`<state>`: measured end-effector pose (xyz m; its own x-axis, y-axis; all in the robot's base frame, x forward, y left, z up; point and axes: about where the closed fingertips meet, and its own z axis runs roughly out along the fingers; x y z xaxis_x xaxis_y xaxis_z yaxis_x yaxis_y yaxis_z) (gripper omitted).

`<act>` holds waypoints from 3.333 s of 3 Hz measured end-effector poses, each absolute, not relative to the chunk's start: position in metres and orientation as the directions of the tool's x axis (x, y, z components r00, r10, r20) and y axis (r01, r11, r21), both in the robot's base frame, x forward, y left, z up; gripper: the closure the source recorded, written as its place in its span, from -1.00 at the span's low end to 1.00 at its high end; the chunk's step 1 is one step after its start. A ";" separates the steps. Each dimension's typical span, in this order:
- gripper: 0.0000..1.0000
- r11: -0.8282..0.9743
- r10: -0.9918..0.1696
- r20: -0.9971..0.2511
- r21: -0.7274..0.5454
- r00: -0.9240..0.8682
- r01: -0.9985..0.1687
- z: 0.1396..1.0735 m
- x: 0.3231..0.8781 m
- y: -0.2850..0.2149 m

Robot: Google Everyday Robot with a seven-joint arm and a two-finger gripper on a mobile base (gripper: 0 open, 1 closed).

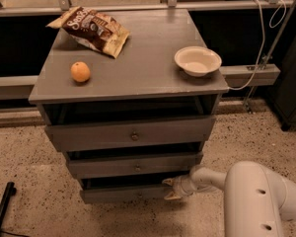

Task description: Open bottom drawer

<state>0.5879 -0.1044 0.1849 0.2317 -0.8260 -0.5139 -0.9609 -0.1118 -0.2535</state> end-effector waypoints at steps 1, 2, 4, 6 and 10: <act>-0.51 -0.112 -0.826 -0.514 -0.253 0.232 -0.961 0.185 0.588 -0.104; -0.96 -0.112 -0.826 -0.514 -0.253 0.232 -0.961 0.185 0.588 -0.104; -0.92 -0.118 -0.845 -0.485 -0.239 0.224 -0.964 0.177 0.589 -0.103; -0.07 -0.140 -0.873 -0.439 -0.191 0.213 -0.971 0.157 0.583 -0.103; -0.75 -0.211 -0.836 -0.488 -0.133 0.249 -0.968 0.193 0.497 -0.095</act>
Offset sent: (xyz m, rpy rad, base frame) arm 0.0000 0.0001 0.0004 0.0000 0.0000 0.0001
